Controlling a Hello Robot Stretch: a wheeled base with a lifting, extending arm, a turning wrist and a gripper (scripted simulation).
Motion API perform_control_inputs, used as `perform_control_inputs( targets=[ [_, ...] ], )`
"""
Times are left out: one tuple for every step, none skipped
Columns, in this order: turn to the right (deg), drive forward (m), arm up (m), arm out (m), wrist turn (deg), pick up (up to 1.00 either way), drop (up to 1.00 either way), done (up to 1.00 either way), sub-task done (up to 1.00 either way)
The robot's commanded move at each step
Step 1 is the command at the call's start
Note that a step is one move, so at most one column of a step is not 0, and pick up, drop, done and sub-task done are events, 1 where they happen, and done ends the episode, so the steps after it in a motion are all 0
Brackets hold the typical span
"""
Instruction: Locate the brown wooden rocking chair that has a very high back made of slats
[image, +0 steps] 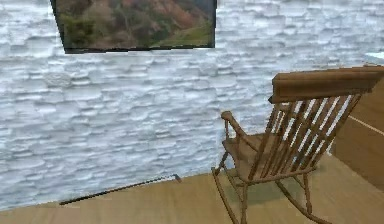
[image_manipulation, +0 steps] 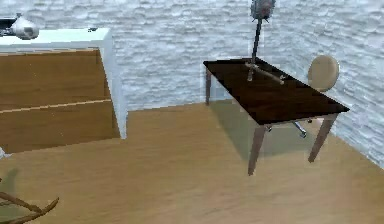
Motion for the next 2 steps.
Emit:
perform_control_inputs(
  targets=[
    [24.0,0.00,0.00,0.00,0.0,0.00,0.00,0.00,0.00],
    [0.0,0.00,0.00,0.00,0.0,0.00,0.00,1.00,0.00]
  ],
)
